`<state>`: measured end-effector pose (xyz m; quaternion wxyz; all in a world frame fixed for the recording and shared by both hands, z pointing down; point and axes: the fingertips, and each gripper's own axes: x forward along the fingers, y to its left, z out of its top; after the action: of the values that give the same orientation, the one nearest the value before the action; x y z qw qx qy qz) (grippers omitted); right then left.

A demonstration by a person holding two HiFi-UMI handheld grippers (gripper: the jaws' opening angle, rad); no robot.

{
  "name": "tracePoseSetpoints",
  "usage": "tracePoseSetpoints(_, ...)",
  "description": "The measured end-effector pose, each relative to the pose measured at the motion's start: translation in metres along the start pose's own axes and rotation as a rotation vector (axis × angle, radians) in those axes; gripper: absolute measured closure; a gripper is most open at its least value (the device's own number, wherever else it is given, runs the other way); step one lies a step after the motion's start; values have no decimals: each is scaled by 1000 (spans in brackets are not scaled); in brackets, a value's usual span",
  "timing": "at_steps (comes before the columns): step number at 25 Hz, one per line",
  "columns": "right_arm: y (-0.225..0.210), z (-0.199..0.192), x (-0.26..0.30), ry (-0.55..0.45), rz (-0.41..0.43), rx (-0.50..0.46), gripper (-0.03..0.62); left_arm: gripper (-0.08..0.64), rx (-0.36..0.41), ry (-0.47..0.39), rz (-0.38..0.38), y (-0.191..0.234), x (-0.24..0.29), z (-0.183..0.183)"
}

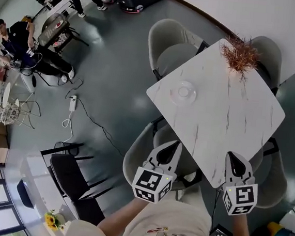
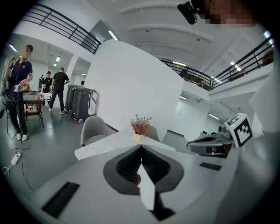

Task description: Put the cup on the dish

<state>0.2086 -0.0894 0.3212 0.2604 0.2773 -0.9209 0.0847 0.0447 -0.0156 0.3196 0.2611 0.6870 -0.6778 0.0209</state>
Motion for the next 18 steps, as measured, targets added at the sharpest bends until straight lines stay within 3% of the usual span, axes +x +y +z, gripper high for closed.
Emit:
tracePoseSetpoints(4, 3, 13, -5, -26, 31, 6, 588, 557, -26, -14, 4, -8, -20, 4)
tracePoseSetpoints(10, 36, 36, -5, -37, 126, -116, 588, 557, -57, -13, 35, -6, -47, -2)
tracePoseSetpoints(18, 70, 49, 10, -46, 248, -130, 588, 557, -76, -117, 100, 10, -78, 29)
